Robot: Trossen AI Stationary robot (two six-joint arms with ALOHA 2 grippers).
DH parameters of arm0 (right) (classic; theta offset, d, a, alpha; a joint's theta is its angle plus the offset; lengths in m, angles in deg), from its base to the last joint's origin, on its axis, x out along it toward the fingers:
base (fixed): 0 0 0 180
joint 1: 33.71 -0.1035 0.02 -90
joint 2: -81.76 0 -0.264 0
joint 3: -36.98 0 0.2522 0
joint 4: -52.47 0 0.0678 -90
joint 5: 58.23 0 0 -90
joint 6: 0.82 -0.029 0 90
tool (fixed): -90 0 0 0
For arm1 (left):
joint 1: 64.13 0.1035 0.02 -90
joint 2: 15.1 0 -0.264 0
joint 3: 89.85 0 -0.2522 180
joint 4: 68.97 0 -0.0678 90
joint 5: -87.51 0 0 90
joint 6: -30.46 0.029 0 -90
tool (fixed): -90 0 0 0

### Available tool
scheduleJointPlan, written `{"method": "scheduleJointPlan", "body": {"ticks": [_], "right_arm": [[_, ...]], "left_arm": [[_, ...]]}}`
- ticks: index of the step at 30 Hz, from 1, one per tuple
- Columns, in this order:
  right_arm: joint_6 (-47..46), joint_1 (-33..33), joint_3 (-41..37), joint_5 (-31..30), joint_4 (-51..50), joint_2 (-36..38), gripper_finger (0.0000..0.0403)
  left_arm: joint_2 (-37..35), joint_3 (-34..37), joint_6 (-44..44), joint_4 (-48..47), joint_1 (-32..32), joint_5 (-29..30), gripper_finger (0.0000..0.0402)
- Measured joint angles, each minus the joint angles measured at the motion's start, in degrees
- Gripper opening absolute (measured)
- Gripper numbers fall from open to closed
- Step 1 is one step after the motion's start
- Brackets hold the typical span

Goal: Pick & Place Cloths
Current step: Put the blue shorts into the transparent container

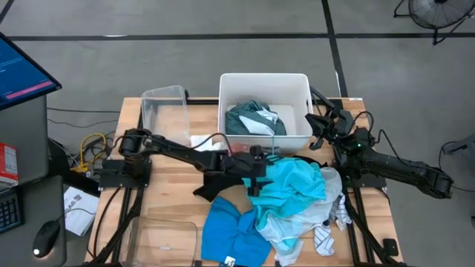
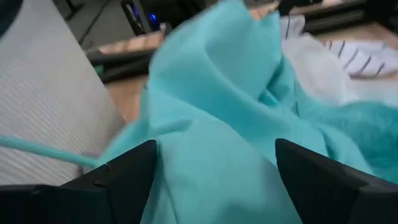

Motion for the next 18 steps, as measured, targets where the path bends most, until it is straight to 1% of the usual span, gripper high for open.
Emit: {"method": "scheduleJointPlan", "body": {"ticks": [4, 7, 8, 10, 12, 14, 15, 16, 18], "right_arm": [[0.0, 0.0, 0.0, 0.0, 0.0, 0.0, 0.0037], [0.0, 0.0, 0.0, 0.0, 0.0, 0.0, 0.0037], [0.0, 0.0, 0.0, 0.0, 0.0, 0.0, 0.0037], [0.0, 0.0, 0.0, 0.0, 0.0, 0.0, 0.0037], [0.0, 0.0, 0.0, 0.0, 0.0, 0.0, 0.0037], [0.0, 0.0, 0.0, 0.0, 0.0, 0.0, 0.0037], [0.0, 0.0, 0.0, 0.0, 0.0, 0.0, 0.0037], [0.0, 0.0, 0.0, 0.0, 0.0, 0.0, 0.0037], [0.0, 0.0, 0.0, 0.0, 0.0, 0.0, 0.0037]], "left_arm": [[2.2, 0.0, -0.4, -1.9, 0.0, 3.3, 0.0304], [1.9, 0.0, -0.4, -5.8, -0.1, 7.3, 0.0269], [1.8, -0.1, -0.4, -7.1, -0.2, 8.7, 0.0249], [1.1, 0.0, -0.5, -10.9, -0.4, 10.8, 0.0195], [1.0, -0.1, -0.7, -11.7, -0.4, 11.4, 0.0129], [0.9, -0.1, -2.8, -12.4, -0.4, 11.5, 0.0054], [0.9, -0.2, -4.4, -12.6, -0.4, 11.3, 0.0028], [1.0, -0.8, -6.1, -12.9, -0.4, 11.2, 0.0017], [0.3, -2.6, -8.1, -12.7, -0.7, 11.1, 0.0008]]}}
